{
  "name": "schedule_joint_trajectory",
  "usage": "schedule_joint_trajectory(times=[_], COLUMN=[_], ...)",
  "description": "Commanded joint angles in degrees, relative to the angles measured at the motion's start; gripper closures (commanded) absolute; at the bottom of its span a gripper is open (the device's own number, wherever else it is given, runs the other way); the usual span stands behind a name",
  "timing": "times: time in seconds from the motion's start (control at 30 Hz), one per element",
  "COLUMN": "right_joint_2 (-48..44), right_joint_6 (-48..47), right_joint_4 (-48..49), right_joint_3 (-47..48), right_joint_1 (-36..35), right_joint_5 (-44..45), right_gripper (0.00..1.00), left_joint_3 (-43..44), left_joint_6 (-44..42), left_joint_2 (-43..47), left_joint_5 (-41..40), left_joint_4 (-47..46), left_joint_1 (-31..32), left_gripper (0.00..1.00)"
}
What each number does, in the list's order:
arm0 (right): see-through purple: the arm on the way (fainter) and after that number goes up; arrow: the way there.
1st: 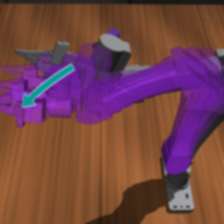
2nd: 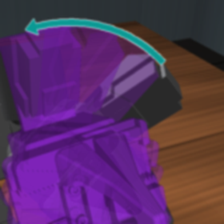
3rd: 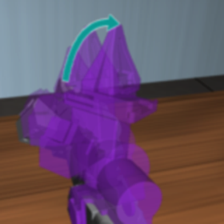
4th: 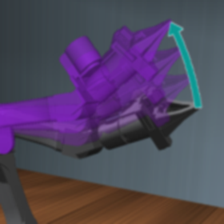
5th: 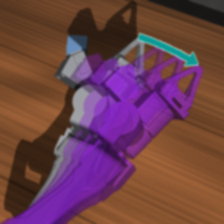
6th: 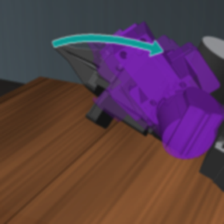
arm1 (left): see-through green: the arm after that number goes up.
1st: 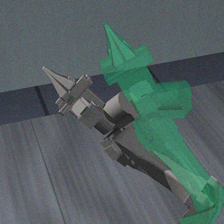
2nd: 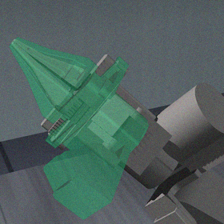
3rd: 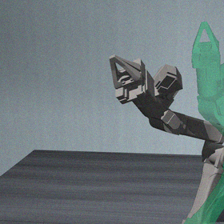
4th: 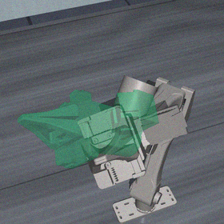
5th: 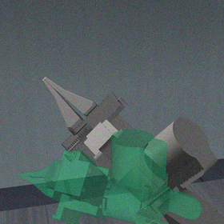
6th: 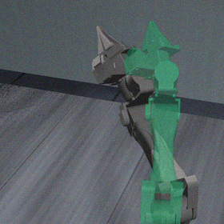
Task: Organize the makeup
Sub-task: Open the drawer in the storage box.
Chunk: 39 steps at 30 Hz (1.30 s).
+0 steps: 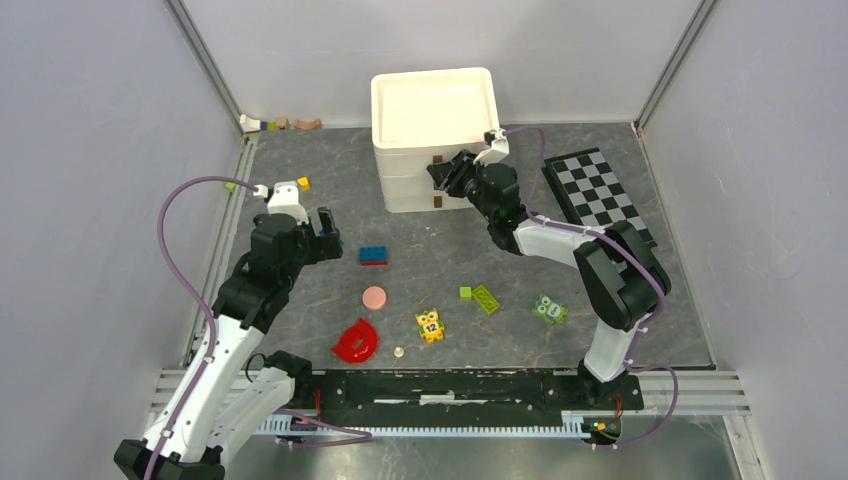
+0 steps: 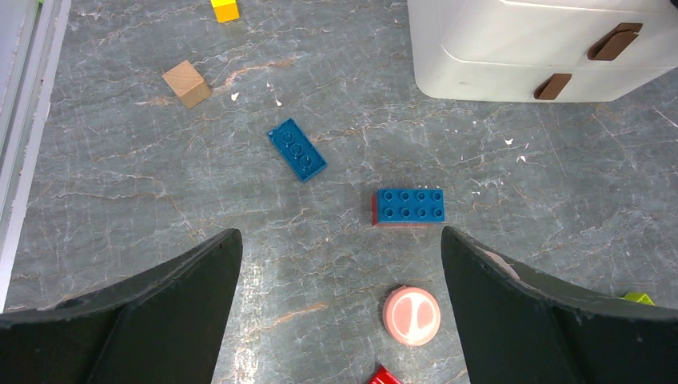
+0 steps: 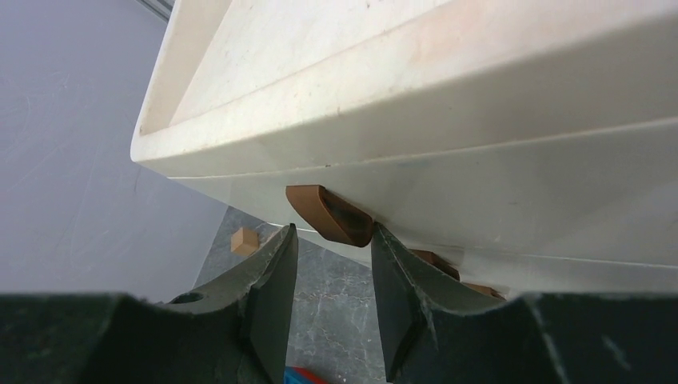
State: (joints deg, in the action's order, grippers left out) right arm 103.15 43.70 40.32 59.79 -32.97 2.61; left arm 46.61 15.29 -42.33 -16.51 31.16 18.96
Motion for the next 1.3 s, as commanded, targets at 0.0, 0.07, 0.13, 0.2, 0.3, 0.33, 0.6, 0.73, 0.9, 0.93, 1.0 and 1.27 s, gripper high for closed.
schedule_joint_trajectory(times=[0.0,0.07,0.13,0.2,0.3,0.33,0.6,0.73,0.9,0.93,1.0,1.27], right_joint_2=[-2.0,-2.1,-2.0,-1.9,-1.8,-1.8,-2.2,-3.1,-5.3,-5.9,-7.1,-11.5], right_joint_6=[0.2,0.6,0.6,0.5,0.1,0.0,-0.6,-0.9,-1.2,-1.3,-1.6,-1.9], right_joint_4=[7.0,9.0,9.0,8.7,8.7,8.8,11.2,12.2,13.8,14.0,14.6,14.7], right_joint_3=[0.1,-0.8,-0.9,-1.0,-1.2,-1.3,-2.5,-3.6,-6.5,-7.2,-8.5,-12.8], right_joint_1=[0.3,0.4,0.3,0.4,0.4,0.4,0.5,0.5,0.4,0.3,0.3,-0.3], right_joint_5=[0.4,0.0,0.0,0.2,0.0,-0.1,-2.0,-3.6,-5.8,-6.1,-6.7,-8.6], right_gripper=[0.56,0.57,0.60,0.64,0.77,0.81,1.00,1.00,1.00,1.00,1.00,1.00], left_joint_3=[0.6,0.6,0.6,0.6,0.6,0.6,0.6,0.6,0.6,0.6,0.6,0.7], left_joint_6=[-2.5,-2.5,-2.5,-2.5,-2.5,-2.5,-2.5,-2.5,-2.6,-2.6,-2.6,-2.5], left_joint_2=[0.4,0.4,0.4,0.4,0.4,0.4,0.4,0.2,0.3,0.3,0.2,-0.1], left_joint_5=[-1.0,-1.0,-1.0,-1.1,-1.2,-1.2,-1.2,-1.1,-1.3,-1.3,-1.3,-1.0], left_joint_4=[-0.9,-0.9,-0.8,-0.8,-0.8,-0.8,-0.8,-0.8,-0.8,-0.8,-0.8,-0.9], left_joint_1=[-0.3,-0.3,-0.3,-0.3,-0.4,-0.3,-0.3,-0.3,-0.3,-0.3,-0.3,-0.3], left_gripper=[0.00,0.00,0.00,0.00,0.00,0.00,0.00,0.00,0.00,0.00,0.00,0.00])
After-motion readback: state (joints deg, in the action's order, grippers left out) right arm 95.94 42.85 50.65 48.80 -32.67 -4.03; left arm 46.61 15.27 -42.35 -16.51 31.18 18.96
